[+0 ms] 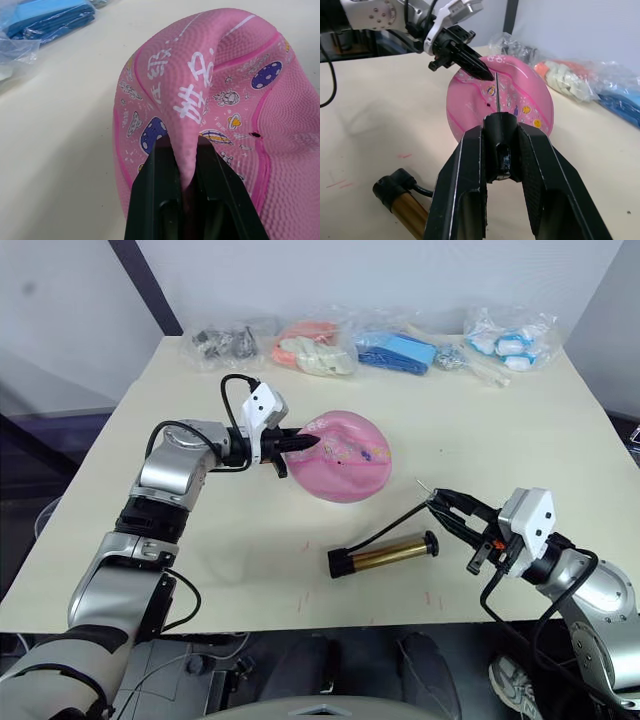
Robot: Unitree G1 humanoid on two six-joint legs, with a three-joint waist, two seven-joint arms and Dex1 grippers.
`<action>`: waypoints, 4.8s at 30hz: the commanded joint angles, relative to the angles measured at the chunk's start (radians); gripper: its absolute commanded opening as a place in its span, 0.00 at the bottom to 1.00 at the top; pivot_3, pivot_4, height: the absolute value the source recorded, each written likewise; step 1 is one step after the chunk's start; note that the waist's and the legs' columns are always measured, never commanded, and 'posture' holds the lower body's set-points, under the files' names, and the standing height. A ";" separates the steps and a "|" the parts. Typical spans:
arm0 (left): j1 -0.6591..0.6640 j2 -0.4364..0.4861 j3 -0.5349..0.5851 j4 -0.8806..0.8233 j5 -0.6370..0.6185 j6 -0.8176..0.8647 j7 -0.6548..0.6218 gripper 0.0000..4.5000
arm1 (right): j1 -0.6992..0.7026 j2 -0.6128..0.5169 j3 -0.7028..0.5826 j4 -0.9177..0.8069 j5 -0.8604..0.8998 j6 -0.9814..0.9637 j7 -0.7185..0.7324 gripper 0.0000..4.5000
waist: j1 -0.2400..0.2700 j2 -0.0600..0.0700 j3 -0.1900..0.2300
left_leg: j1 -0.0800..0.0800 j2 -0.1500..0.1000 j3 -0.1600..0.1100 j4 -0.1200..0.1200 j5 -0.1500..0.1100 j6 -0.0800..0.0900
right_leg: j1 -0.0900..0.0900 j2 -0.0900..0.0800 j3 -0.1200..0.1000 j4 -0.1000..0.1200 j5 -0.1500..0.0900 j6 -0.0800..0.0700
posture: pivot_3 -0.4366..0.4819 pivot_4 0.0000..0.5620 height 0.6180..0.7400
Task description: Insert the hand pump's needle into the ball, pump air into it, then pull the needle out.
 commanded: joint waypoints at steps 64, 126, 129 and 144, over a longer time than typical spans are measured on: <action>0.140 -0.016 -0.007 -0.268 0.065 -0.011 0.138 0.01 | -0.910 0.406 -0.066 0.672 0.941 1.223 -1.241 0.09 | -0.002 0.000 -0.001 | -0.002 -0.001 0.001 0.000 0.000 0.000 | -0.003 -0.001 0.000 0.002 0.000 0.000 | 0.48 0.27 1.00; 0.219 -0.024 0.028 -0.211 0.073 -0.238 0.137 0.01 | -0.966 0.400 0.019 0.819 0.934 1.152 -1.238 0.09 | -0.027 0.001 0.000 | -0.006 0.000 0.002 -0.001 0.000 0.000 | -0.007 -0.001 0.001 0.002 0.000 0.000 | 0.48 0.27 1.00; 0.222 -0.022 0.025 -0.212 0.075 -0.245 0.134 0.01 | -0.966 0.405 0.015 0.824 0.919 1.156 -1.229 0.09 | -0.027 0.001 0.000 | -0.006 0.000 0.002 -0.001 0.000 0.000 | -0.007 -0.001 0.001 0.002 0.000 0.000 | 0.48 0.27 1.00; 0.233 -0.016 0.026 -0.214 0.070 -0.256 0.121 0.01 | -0.970 0.428 -0.017 0.842 0.866 1.169 -1.211 0.09 | -0.027 0.001 0.000 | -0.006 0.000 0.002 -0.001 0.000 0.000 | -0.007 -0.001 0.001 0.002 0.000 0.000 | 0.48 0.27 1.00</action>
